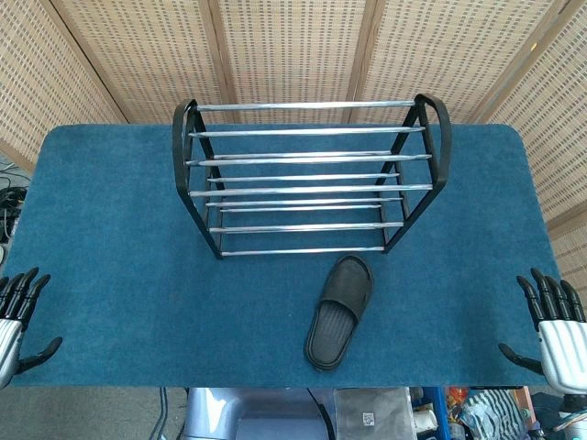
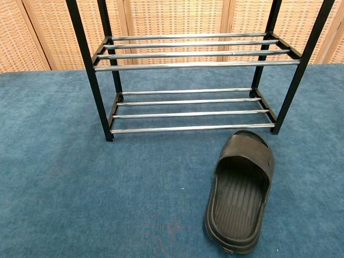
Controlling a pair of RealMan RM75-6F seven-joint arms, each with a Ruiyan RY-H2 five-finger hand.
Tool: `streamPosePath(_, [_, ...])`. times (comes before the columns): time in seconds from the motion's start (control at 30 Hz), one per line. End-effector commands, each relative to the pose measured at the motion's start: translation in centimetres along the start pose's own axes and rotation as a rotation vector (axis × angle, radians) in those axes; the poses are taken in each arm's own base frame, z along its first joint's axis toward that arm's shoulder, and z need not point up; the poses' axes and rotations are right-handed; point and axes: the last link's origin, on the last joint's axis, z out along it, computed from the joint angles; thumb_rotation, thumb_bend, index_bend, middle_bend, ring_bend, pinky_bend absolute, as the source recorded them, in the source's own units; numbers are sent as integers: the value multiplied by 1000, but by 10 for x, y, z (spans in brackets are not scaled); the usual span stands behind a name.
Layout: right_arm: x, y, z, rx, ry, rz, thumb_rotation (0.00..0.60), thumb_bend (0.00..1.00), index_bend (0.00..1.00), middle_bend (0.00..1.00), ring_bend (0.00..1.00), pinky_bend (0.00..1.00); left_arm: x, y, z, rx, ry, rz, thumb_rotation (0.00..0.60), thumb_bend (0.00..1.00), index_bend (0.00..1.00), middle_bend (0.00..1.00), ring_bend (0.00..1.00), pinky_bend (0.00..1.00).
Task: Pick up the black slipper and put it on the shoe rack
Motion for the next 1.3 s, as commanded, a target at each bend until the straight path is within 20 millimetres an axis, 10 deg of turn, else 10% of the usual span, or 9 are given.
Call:
streamPosePath(0.03, [-1, 0, 0, 8, -11, -7, 600, 52, 0, 0, 0, 0, 0, 0, 0, 1, -2, -1, 600, 242, 0, 0, 0, 0])
streamPosePath(0.23, [-5, -4, 0, 38, -42, 0, 600, 431, 0, 0, 0, 0, 0, -1, 0, 4, 0, -4, 600, 242, 0, 0, 0, 0])
streamPosePath(0.4, [-8, -23, 20, 194, -60, 81, 600, 983, 42, 17, 0, 0, 0, -1, 3, 10, 0, -7, 600, 242, 0, 0, 0, 0])
streamPosePath(0.83, [-25, -134, 93, 731, -242, 201, 600, 1000, 212, 182, 61, 74, -3, -4, 14, 39, -20, -9, 600, 242, 0, 0, 0, 0])
streamPosePath(1.3, [-63, -241, 134, 777, -443, 104, 600, 1000, 220, 218, 95, 100, -4, -9, 22, 62, -44, -22, 600, 242, 0, 0, 0, 0])
